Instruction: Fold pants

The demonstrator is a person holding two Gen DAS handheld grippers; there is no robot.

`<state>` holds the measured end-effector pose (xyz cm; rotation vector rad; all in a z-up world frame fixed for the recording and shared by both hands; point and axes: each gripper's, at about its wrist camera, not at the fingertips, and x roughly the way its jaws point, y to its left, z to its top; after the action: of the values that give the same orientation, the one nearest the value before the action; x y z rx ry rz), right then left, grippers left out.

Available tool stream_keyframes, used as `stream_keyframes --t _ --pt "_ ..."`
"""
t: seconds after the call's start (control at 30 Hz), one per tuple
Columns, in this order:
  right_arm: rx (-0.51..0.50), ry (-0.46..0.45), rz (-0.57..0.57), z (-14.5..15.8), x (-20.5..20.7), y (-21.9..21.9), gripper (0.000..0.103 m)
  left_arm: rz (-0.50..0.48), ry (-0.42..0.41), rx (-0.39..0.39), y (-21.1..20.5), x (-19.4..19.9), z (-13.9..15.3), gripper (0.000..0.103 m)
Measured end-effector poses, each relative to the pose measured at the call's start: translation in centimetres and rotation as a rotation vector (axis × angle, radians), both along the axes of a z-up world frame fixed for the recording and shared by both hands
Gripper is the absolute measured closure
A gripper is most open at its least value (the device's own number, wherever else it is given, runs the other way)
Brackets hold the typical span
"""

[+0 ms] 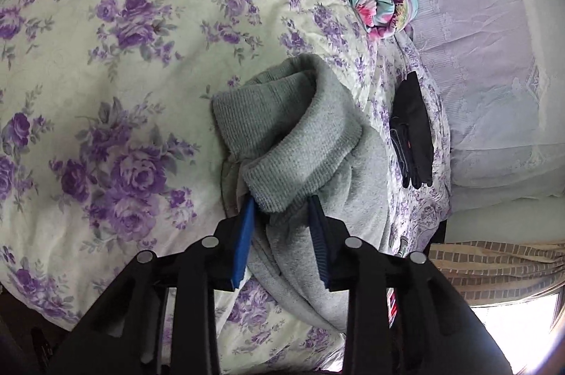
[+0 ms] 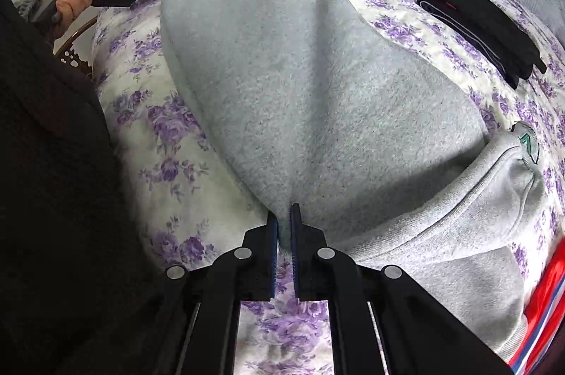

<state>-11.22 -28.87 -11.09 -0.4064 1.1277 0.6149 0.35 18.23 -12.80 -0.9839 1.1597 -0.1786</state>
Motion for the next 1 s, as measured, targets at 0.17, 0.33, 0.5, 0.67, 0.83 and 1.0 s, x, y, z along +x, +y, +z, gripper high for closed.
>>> stream_keyframes --t 0.17,0.33,0.5,0.67,0.83,1.0 --pt "0.018 0.038 -0.033 -1.1 0.5 -0.2 0.095 -0.035 -0.044 0.125 0.3 -0.6 3.9 0.071" --pt "0.066 0.050 -0.078 -1.8 0.5 -1.1 0.095 -0.180 -0.162 0.089 -3.6 0.3 7.2 0.052" --pt "0.077 0.041 -0.095 -1.8 0.5 -1.2 0.095 -0.376 -0.059 0.284 -9.6 1.0 2.6 0.044" --pt "0.131 0.047 -0.148 -1.6 0.2 -1.8 0.092 -0.313 0.007 0.167 -7.7 0.6 -1.0 0.049" --pt "0.305 -0.056 -0.245 5.0 -0.1 -4.4 0.073 -0.342 -0.002 0.185 -8.2 0.8 -0.8 0.044" --pt "0.454 -0.135 -0.655 8.4 2.0 -12.9 0.045 -0.351 -0.055 0.204 -9.0 0.3 -0.7 0.031"
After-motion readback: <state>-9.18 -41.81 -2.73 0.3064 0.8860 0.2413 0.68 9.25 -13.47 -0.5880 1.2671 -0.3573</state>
